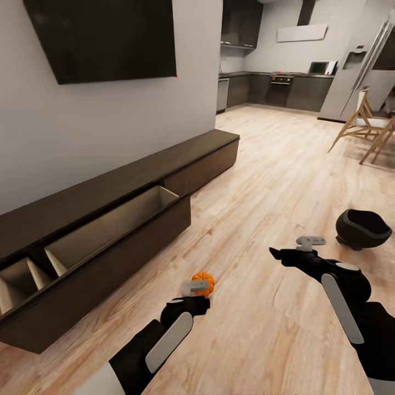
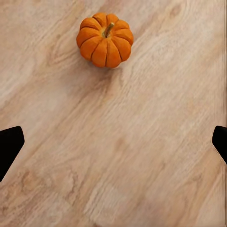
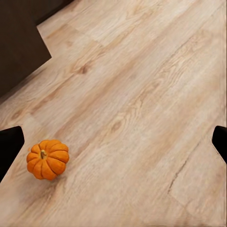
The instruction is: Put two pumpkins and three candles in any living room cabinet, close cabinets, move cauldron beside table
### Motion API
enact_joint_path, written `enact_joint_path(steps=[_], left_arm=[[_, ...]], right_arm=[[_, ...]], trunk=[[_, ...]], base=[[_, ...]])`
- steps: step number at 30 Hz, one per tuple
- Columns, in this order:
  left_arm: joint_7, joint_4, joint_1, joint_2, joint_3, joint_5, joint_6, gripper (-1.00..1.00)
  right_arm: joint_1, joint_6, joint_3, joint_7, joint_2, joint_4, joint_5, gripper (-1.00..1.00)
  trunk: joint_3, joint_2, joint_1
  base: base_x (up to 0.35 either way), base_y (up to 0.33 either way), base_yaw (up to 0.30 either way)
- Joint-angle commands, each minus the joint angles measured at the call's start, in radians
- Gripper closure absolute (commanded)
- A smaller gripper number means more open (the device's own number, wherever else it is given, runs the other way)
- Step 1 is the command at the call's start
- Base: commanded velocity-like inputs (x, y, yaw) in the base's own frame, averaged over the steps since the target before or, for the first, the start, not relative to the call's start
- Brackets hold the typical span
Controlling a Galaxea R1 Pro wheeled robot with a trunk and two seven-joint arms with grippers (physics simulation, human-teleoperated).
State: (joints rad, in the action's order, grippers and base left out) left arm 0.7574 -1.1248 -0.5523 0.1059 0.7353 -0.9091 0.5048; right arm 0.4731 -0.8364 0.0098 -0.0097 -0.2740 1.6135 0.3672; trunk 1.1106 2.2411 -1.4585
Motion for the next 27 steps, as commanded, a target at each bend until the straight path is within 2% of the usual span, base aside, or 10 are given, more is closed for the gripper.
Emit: enact_joint_path(steps=[1,6,27], left_arm=[[0.008,-0.001,-0.001,-0.001,0.001,-0.007,-0.001,-1.0],[0.01,0.0,-0.001,-0.004,0.001,-0.007,-0.011,-1.0],[0.011,0.005,0.0,-0.006,0.001,-0.007,-0.012,-1.0]], right_arm=[[0.001,-0.004,0.001,-0.001,-0.001,0.001,0.001,-1.0],[0.001,-0.005,0.001,-0.001,0.0,0.001,0.001,-1.0],[0.001,-0.003,-0.002,-0.006,0.001,0.001,0.001,-1.0]], trunk=[[-0.002,-0.007,0.004],[-0.019,-0.042,0.023],[-0.116,-0.189,0.104]], base=[[0.0,0.0,-0.265],[0.0,0.0,-0.134],[0.0,0.0,-0.004]])
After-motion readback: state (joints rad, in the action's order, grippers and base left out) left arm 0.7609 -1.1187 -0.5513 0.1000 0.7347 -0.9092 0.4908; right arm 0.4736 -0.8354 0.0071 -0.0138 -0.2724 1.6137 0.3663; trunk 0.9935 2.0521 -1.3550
